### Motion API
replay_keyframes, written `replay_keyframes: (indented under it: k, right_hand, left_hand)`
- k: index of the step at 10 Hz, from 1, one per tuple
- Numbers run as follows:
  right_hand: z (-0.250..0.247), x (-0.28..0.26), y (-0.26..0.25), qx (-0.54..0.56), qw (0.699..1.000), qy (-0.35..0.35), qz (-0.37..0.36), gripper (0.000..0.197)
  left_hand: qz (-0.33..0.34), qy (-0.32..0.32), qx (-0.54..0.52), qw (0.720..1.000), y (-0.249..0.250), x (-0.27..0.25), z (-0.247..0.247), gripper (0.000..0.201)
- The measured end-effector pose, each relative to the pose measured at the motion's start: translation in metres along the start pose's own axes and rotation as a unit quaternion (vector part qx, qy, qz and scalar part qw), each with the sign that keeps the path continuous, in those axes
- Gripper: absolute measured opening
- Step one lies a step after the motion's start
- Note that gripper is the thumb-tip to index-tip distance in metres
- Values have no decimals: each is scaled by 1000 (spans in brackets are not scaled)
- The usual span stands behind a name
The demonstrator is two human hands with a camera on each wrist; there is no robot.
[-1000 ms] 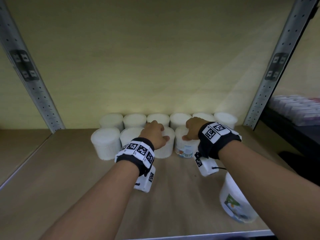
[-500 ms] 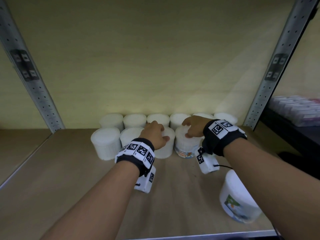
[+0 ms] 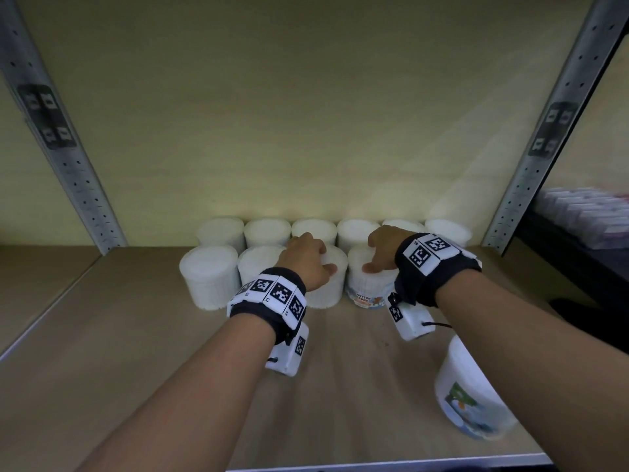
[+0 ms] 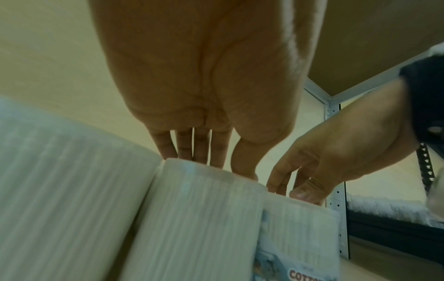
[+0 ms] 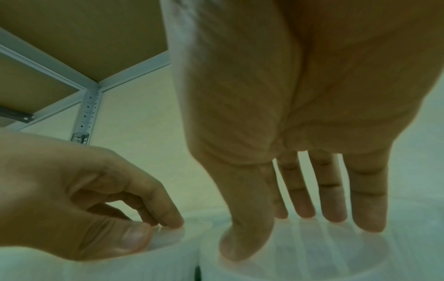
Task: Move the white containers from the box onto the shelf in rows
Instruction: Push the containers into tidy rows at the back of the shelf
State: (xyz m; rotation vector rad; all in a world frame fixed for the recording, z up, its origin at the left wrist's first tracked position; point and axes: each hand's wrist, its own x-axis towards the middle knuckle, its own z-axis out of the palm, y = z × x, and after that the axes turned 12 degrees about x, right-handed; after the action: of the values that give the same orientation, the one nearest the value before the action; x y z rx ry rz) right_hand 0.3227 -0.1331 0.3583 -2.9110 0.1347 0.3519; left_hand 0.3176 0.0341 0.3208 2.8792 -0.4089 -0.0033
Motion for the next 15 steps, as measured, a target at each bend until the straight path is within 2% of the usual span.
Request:
replay_keyframes:
  k: [2,4,10,14,15]
  right_hand:
    - [-3,-2,0,-7,1000,-5,-21,62]
    - [-4,1,3,-8,999,-27,-46,68]
    - [-1,2,11,-16,997,-16,-78,68]
    - [0,8,13,-7,996,-8,-88,68]
    - [0,9,15,-5,996,-9,-86,68]
  left_hand:
    - [-1,1,-1,1000,0,0,-1,51]
    - [-1,-4,3,1000,1,-1,-2,51]
    - [9,-25,15,1000,3,-2,-9,53]
    - [51,-87,14,995,1,0,-18,50]
    - [46,-59,-18,997,0,0,-18,46]
